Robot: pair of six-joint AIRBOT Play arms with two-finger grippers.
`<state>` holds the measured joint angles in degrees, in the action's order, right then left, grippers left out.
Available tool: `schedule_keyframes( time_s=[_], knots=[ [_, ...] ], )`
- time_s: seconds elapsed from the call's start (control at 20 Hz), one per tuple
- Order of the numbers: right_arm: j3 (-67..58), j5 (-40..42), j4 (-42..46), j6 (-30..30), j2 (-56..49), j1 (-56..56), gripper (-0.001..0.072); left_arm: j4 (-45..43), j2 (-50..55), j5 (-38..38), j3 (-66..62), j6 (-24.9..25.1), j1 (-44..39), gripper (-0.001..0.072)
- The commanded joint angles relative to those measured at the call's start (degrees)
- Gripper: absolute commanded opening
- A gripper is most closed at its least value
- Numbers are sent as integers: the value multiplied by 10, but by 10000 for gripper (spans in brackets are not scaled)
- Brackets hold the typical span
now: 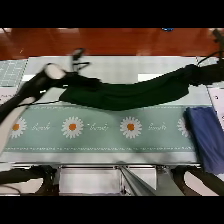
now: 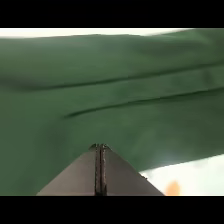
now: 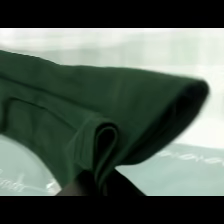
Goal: Fold the shirts.
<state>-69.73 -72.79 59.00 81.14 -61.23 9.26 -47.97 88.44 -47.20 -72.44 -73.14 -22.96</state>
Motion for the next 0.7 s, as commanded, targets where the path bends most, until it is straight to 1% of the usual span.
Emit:
schedule_keyframes(
  time_s=[0.0,0.1,0.15,0.25,0.35,0.4,0.5,0.65],
  knots=[
    [34,-18,-6,21,96,-1,26,6,137,-57,-150,-37,-113,16],
    [34,-37,-13,34,120,-1,26,7,196,-66,-214,-85,-160,16],
    [34,-52,-27,38,131,-1,26,13,216,-65,-233,-98,-183,16],
    [34,-63,-47,40,148,-1,26,49,247,-65,-257,-101,-225,17],
    [34,-64,-47,44,151,-1,26,71,261,-67,-261,-100,-251,17],
    [34,-62,-48,45,150,-1,26,70,260,-81,-261,-85,-252,17],
    [34,-58,-50,47,147,-1,26,64,246,-115,-261,-61,-221,16],
    [34,-48,-59,59,144,-20,26,25,195,-142,-242,-62,-131,16]
  ],
)
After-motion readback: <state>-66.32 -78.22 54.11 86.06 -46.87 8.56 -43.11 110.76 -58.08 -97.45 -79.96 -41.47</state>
